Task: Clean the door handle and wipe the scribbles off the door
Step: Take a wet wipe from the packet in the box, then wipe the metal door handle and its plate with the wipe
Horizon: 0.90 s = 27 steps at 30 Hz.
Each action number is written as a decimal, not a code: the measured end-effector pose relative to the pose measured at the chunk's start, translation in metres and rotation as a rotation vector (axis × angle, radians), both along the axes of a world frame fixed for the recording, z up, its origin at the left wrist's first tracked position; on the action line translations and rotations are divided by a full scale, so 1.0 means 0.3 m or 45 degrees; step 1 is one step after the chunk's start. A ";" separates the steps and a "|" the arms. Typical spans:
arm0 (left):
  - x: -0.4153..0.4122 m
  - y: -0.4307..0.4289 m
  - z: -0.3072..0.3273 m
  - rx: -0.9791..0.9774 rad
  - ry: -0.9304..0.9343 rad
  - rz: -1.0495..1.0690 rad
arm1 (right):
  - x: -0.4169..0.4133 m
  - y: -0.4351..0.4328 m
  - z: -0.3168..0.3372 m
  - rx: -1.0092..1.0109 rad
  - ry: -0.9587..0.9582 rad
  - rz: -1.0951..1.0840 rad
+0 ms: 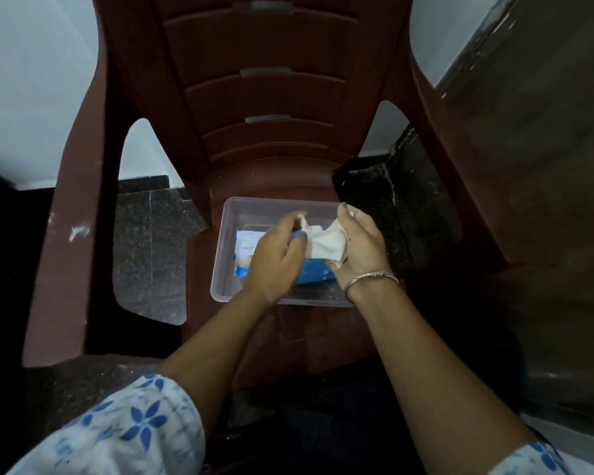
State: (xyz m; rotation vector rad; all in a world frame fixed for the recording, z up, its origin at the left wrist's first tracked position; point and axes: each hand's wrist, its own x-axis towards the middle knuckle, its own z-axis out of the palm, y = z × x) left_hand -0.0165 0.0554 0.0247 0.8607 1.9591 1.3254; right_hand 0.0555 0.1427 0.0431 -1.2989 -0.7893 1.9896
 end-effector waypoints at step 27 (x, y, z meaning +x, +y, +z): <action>0.836 0.463 0.737 0.451 -0.380 -1.235 | 1.274 0.000 0.706 0.977 -0.690 -0.401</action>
